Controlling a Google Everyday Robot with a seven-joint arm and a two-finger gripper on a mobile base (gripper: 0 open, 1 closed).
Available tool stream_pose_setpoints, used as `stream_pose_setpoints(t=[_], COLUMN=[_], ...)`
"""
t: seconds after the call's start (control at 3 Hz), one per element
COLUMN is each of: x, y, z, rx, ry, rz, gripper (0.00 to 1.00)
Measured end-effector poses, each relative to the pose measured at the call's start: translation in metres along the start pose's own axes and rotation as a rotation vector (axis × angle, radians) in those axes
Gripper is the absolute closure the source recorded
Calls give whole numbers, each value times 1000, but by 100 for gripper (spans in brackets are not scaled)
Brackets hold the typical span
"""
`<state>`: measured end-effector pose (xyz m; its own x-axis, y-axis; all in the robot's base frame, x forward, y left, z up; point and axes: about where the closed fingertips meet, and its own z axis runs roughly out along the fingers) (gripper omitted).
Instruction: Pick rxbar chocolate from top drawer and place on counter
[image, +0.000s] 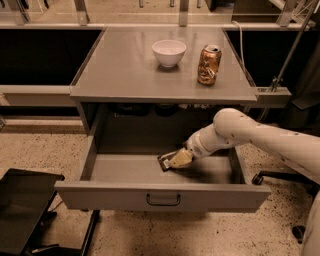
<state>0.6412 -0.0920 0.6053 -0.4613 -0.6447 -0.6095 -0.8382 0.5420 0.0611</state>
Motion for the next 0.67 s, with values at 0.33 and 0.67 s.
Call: stream_pose_setpoints(t=[0.33,0.67], x=[0,-8], y=[0,8], z=[0,-16], rx=[0,32], ry=[0,-4], rz=[0,-23], gripper=[66,87])
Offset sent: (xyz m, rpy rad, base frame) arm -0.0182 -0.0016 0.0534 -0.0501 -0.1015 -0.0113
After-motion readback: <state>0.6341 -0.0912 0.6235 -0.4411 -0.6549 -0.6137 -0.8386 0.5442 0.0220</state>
